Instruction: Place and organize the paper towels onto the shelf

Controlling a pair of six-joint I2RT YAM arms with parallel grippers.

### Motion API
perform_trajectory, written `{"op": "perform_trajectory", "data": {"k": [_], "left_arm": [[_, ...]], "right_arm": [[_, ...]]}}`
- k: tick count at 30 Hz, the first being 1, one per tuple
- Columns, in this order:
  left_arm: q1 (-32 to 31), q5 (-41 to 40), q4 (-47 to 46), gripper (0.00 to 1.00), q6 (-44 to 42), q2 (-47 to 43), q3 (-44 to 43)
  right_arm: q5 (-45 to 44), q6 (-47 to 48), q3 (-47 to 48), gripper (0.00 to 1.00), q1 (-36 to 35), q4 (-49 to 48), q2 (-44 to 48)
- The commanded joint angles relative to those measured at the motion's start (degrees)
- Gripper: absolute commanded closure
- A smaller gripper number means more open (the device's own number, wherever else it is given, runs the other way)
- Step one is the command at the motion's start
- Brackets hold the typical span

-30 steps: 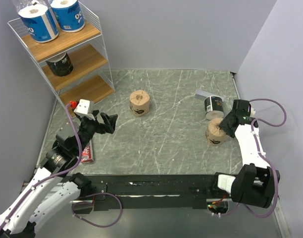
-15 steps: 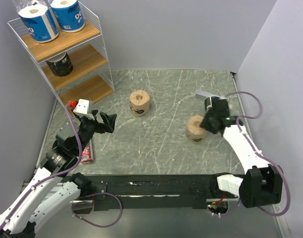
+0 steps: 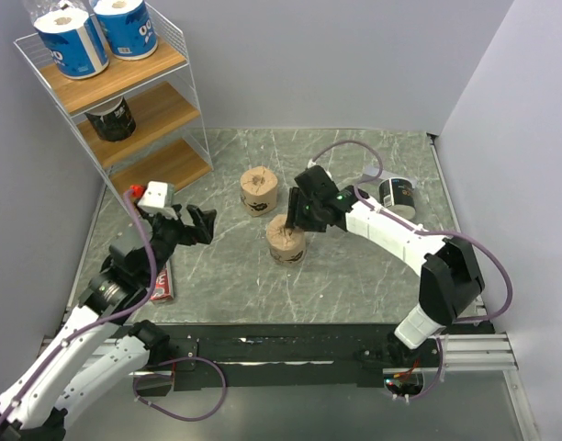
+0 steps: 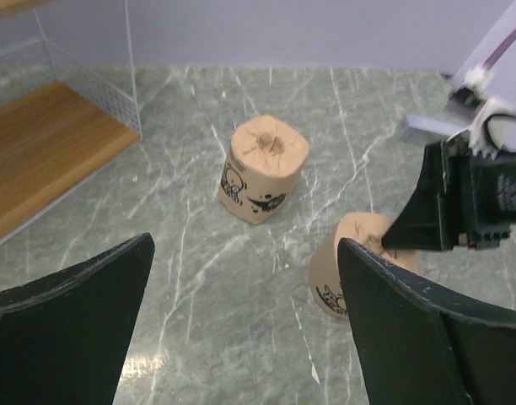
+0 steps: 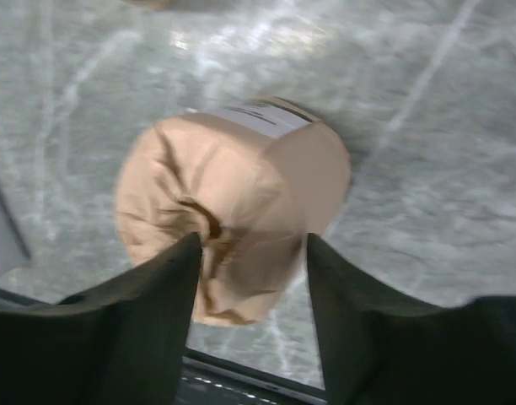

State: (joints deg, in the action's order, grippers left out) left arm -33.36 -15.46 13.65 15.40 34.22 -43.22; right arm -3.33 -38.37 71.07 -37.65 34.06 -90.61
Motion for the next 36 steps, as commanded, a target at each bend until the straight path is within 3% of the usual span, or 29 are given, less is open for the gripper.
{"op": "perform_trajectory", "data": {"k": [1, 6, 9, 17, 20, 26, 36], "left_arm": [[-0.1, -0.3, 2.7, 0.02, 2.3, 5.8, -3.4], [-0.4, 14.9, 1.1, 0.08, -0.6, 12.2, -5.8], [-1.6, 17.7, 4.1, 0.09, -1.4, 18.1, -10.7], [-13.3, 11.2, 10.3, 0.08, -7.9, 34.2, -21.5], [-17.4, 9.6, 11.0, 0.1, -8.2, 39.2, -25.4], [-23.4, 8.1, 8.5, 0.1, -9.0, 47.3, -28.8], [-23.8, 8.1, 9.6, 0.09, -10.6, 56.0, -31.9]], "right_arm": [[-1.8, 1.5, 5.7, 0.3, -0.1, 0.7, 1.7], [-6.0, 5.6, 0.4, 0.2, 0.4, -3.2, 13.4], [-7.3, 6.7, -5.5, 0.19, 2.0, -5.9, 22.7], [-9.0, 13.8, -17.6, 0.18, 3.1, -13.7, 50.6], [-9.2, 15.1, -18.5, 0.18, 3.1, -13.6, 56.3], [-10.4, 15.9, -17.2, 0.17, 3.0, -8.9, 60.4], [-11.4, 15.8, -18.2, 0.15, 3.0, -8.3, 65.2]]}}
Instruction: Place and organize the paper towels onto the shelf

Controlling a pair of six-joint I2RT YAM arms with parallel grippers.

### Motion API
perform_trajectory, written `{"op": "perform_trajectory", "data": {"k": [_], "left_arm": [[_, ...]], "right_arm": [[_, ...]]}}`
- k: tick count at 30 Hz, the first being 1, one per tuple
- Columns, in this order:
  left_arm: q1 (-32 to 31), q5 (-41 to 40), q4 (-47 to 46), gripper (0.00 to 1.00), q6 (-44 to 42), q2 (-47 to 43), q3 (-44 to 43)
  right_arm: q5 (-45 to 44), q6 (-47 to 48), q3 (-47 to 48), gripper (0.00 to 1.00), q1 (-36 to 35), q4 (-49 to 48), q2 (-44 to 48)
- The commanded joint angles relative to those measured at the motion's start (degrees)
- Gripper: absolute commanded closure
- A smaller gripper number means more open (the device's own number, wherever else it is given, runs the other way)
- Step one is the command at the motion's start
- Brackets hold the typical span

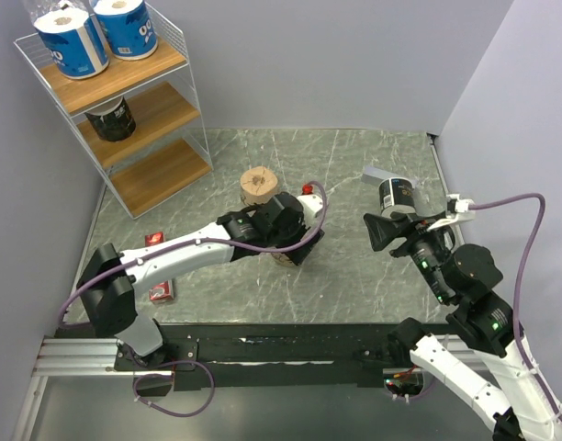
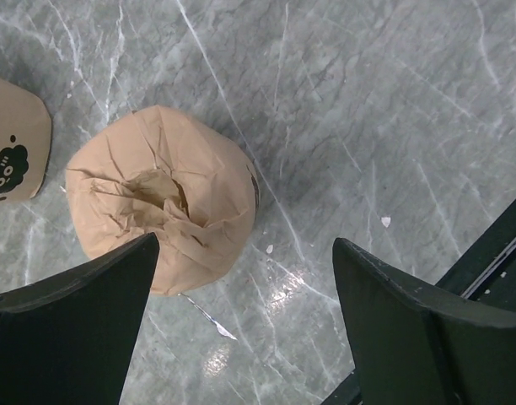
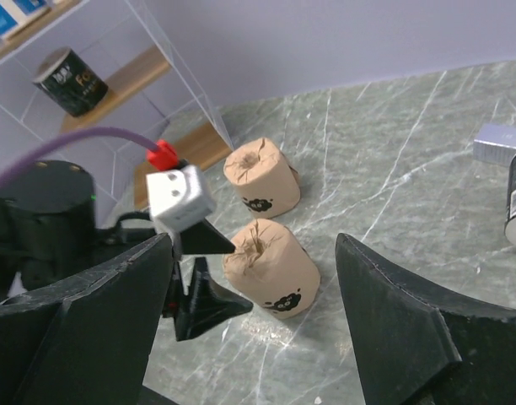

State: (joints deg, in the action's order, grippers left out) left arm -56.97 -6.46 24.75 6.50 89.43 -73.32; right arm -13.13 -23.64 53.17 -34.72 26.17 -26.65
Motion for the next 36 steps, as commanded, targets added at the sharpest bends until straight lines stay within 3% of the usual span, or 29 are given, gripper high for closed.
{"op": "perform_trajectory", "data": {"k": [1, 11, 16, 19, 23, 29, 33, 36], "left_arm": [[-0.2, -1.4, -1.9, 0.09, -1.9, 1.7, -1.8], [-0.1, -4.7, 2.1, 0.15, -1.8, 11.6, -8.8], [-0.1, -6.3, 0.7, 0.19, -0.7, 12.8, -6.7], [-0.1, -7.7, 0.3, 0.25, -0.9, 13.0, -5.5], [-0.2, -10.2, 0.4, 0.44, -0.9, 12.6, -4.6], [-0.1, -15.6, 4.0, 0.55, -0.3, 9.5, -3.5], [0.0, -20.8, 5.5, 0.49, -1.8, 4.4, -0.4], [1.7, -23.9, 5.8, 0.51, -2.9, 1.6, 1.7]], "right_arm": [[-1.8, 1.2, -0.5, 0.15, 0.1, -0.4, 1.4], [-0.8, 1.1, -0.9, 0.14, 0.1, -0.2, 1.9], [-0.8, 1.2, -1.0, 0.13, 0.1, 0.5, 2.3], [-0.8, 1.1, -0.9, 0.13, 0.1, 0.8, 2.4], [0.3, 0.3, -1.7, 0.13, 0.0, 0.2, 2.7], [1.5, 0.0, -1.7, 0.13, 0.1, 0.3, 2.3], [2.1, -0.4, -2.0, 0.13, 0.1, 0.4, 2.5], [2.8, -1.1, -3.8, 0.13, 0.2, -1.1, 3.4]]}}
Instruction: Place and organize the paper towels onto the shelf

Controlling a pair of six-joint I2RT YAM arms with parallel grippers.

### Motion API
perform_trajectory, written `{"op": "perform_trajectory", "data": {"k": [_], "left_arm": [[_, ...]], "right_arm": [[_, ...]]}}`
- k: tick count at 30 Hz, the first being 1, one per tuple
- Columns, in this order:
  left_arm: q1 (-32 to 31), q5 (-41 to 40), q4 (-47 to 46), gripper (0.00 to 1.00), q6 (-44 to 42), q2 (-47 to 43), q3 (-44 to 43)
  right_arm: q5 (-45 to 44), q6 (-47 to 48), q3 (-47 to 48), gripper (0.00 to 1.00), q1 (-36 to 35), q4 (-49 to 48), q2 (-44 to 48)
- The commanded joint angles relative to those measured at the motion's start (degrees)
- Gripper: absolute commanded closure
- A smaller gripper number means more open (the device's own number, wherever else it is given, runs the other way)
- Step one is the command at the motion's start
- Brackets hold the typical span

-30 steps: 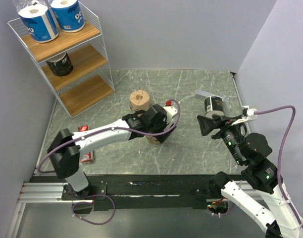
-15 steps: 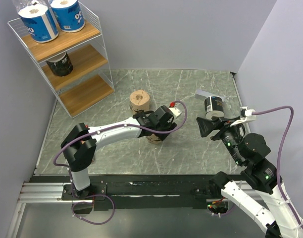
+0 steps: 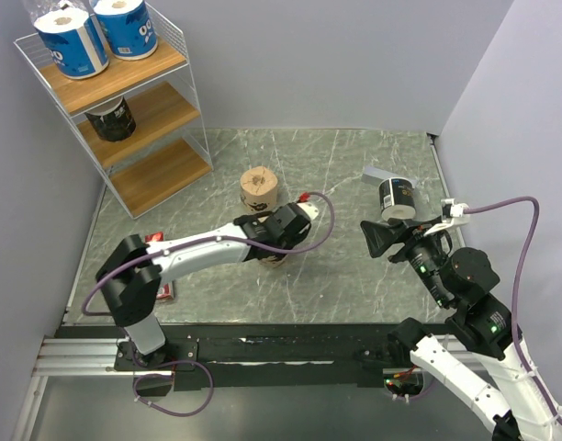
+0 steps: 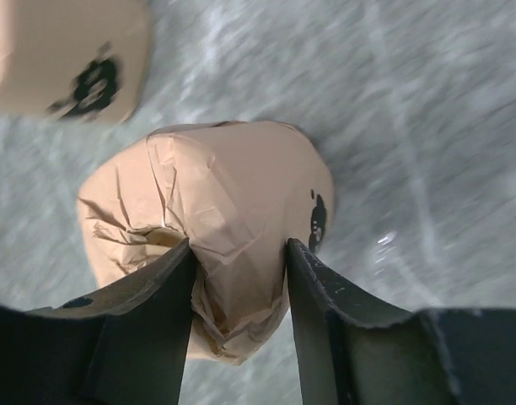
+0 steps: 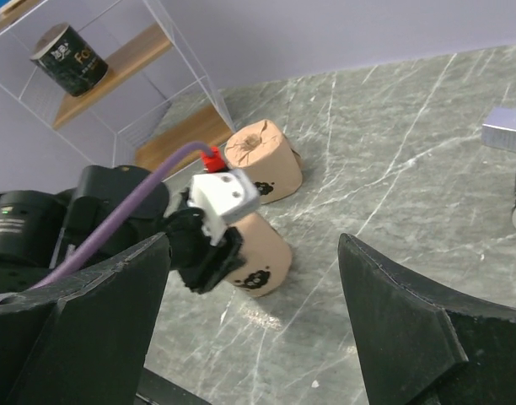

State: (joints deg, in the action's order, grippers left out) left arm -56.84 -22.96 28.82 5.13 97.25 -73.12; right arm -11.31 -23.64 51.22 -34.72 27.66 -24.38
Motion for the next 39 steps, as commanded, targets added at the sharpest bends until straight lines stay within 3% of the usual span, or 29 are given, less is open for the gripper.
{"op": "perform_trajectory", "data": {"k": [1, 7, 9, 14, 20, 21, 23, 26, 32, 39], "left_arm": [[2.3, -7.6, 1.9, 0.51, -1.7, -6.8, 2.0], [8.1, -11.4, -0.5, 0.51, -8.5, -10.5, 5.9], [13.9, -8.8, -2.1, 0.52, -11.3, -11.5, 6.3], [22.8, -8.6, -9.2, 0.63, -18.8, -12.4, 7.6], [28.0, -2.9, -10.7, 0.65, -18.2, -11.3, 5.9], [28.3, -2.7, -10.8, 0.63, -18.0, -11.0, 5.8], [28.4, -1.5, -8.8, 0.46, -17.3, -9.9, 4.7], [28.7, -0.3, -6.3, 0.35, -15.9, -8.7, 2.8], [28.9, 3.3, -3.6, 0.34, -14.3, -6.8, 0.4], [30.0, -0.3, -5.4, 0.34, -14.3, -6.1, 4.3]], "right_arm": [[1.5, -1.2, -2.4, 0.13, 0.2, -3.1, 1.6], [1.9, -0.5, -3.3, 0.12, 0.2, -3.3, 1.6], [2.5, -0.6, -3.7, 0.12, 0.1, -3.5, 1.8], [5.4, -0.4, -4.0, 0.12, 0.2, -3.6, 1.5], [5.0, -0.2, -4.1, 0.11, 0.2, -2.8, 2.1], [4.9, -0.3, -4.3, 0.11, 0.1, -3.0, 2.6], [4.5, -0.2, -4.6, 0.11, 0.1, -3.3, 2.8], [4.4, -0.3, -4.4, 0.11, 0.2, -3.4, 2.8], [5.8, -0.3, -4.0, 0.11, 0.1, -4.3, 1.7], [5.2, -0.4, -4.1, 0.11, 0.1, -3.4, 2.7]]}}
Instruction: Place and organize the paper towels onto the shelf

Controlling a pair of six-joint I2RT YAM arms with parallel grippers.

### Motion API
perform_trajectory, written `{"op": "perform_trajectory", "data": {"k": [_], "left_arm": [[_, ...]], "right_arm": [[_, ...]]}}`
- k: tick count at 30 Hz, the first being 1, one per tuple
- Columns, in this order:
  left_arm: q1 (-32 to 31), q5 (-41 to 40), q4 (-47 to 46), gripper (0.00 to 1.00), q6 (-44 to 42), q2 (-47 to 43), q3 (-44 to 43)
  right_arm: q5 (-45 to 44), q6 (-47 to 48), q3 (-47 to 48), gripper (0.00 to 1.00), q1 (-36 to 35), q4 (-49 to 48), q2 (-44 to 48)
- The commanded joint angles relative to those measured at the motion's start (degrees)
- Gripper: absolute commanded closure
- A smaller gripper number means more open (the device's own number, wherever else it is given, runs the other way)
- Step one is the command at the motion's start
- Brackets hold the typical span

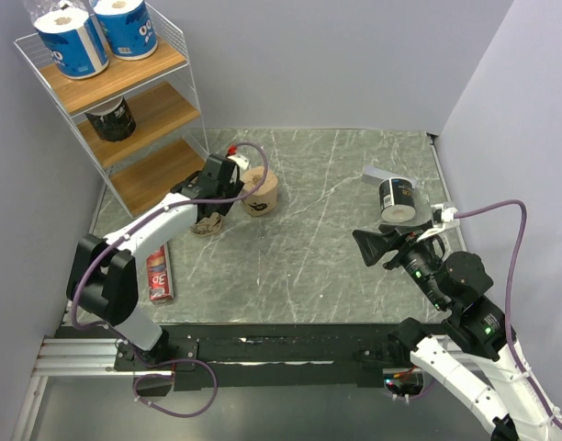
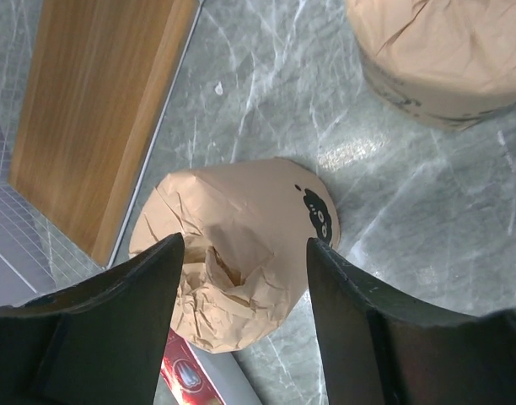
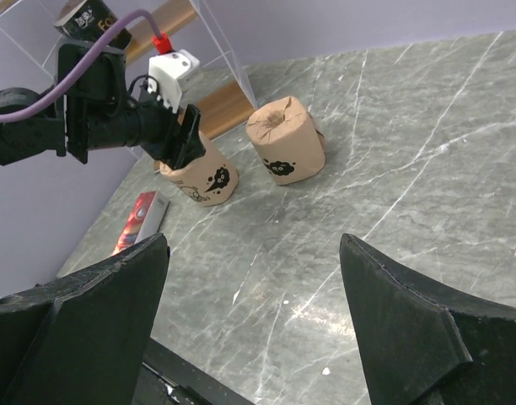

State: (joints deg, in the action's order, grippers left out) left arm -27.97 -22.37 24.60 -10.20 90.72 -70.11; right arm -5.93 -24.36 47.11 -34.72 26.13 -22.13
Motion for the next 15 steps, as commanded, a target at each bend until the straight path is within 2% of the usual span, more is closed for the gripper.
{"op": "perform_trajectory", "data": {"k": [1, 15], "left_arm": [[1.6, -0.2, -1.3, 0.35, 1.2, 0.6, 1.4], [2.0, -2.6, -1.7, 0.46, 2.6, 4.1, 3.7]], "right_arm": [[-0.1, 0.4, -0.1, 0.11, 0.1, -2.0, 0.6], [-0.1, 1.2, -0.3, 0.11, 0.0, -2.6, 0.5]]}}
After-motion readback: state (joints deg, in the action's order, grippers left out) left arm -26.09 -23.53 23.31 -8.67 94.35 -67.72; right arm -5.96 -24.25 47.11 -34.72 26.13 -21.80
